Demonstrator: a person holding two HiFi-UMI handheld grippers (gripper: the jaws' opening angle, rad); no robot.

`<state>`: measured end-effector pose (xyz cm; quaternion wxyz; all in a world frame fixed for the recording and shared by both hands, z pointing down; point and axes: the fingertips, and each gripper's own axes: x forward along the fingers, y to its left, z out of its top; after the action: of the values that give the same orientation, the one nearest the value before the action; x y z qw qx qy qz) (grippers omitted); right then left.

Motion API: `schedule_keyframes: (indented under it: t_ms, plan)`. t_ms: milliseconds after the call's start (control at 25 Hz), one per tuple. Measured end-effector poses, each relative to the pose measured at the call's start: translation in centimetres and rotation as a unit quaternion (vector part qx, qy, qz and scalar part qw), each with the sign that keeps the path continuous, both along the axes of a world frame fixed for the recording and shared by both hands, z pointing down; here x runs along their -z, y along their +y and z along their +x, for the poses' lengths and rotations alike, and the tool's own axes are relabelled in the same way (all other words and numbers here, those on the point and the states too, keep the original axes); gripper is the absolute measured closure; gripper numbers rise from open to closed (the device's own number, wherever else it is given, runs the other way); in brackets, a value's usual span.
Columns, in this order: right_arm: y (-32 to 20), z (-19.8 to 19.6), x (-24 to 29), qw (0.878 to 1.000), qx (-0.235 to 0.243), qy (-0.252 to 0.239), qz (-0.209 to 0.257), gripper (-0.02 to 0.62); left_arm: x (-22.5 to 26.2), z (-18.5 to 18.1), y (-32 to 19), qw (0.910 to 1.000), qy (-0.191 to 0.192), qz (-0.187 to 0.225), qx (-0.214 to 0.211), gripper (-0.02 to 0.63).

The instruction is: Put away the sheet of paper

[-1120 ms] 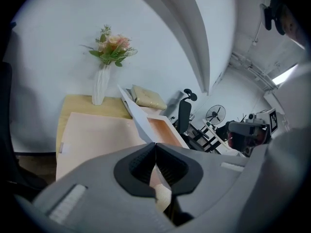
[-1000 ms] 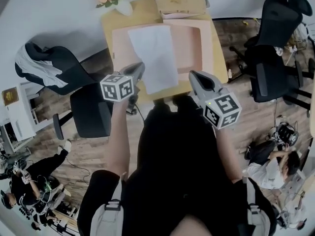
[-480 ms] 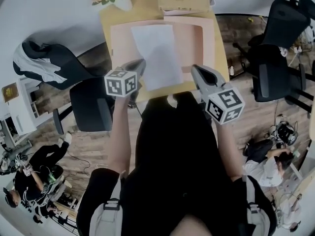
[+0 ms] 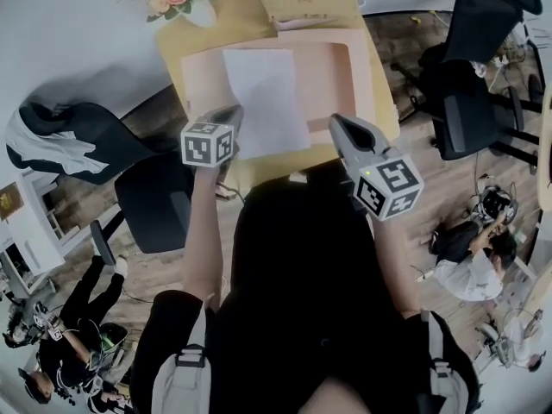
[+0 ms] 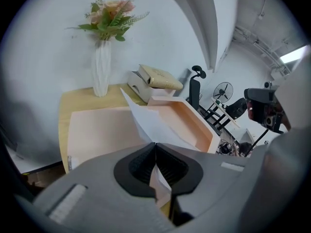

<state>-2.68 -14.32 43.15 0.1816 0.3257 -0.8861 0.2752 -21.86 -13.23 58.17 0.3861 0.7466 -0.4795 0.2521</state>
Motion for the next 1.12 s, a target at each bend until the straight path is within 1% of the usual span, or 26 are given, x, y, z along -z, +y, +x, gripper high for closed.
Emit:
schedule_keyframes:
  t_ms: [280, 400, 560, 680, 760, 880, 1120]
  plan:
    - [1.5, -0.9, -1.1, 0.999, -0.019, 0.028, -0.016, 0.592, -2.3, -3.5, 0.3, 0.9996, 0.021, -0.010, 0.013, 0.595]
    - [2.0, -0.9, -1.4, 0.999, -0.023, 0.040, -0.022, 0.592, -3.1, -4.8, 0.3, 0.9994, 0.024, -0.014, 0.021, 0.595]
    - [2.5, -1.1, -1.5, 0.998, -0.029, 0.047, -0.023, 0.592, -3.8, -6.1, 0.1, 0.9992, 0.022, -0.014, 0.030, 0.595]
    - [2.9, -1.4, -1.5, 0.998, -0.035, 0.048, -0.024, 0.592, -4.2, -6.9, 0.2, 0.9986, 0.030, -0.017, 0.040, 0.595]
    - [3.1, -1.2, -1.5, 0.998, -0.038, 0.047, -0.025, 0.592, -4.5, -6.8, 0.2, 0.9981, 0.038, -0.022, 0.045, 0.595]
    - [3.3, -0.8, -1.5, 0.998, -0.042, 0.046, -0.025, 0.592, -4.8, -6.2, 0.0, 0.9978, 0.037, -0.021, 0.050, 0.595]
    - [3.6, -0.2, -1.5, 0.997, -0.055, 0.050, -0.028, 0.592, -5.8, -4.4, -0.7, 0.9956, 0.062, -0.024, 0.067, 0.595]
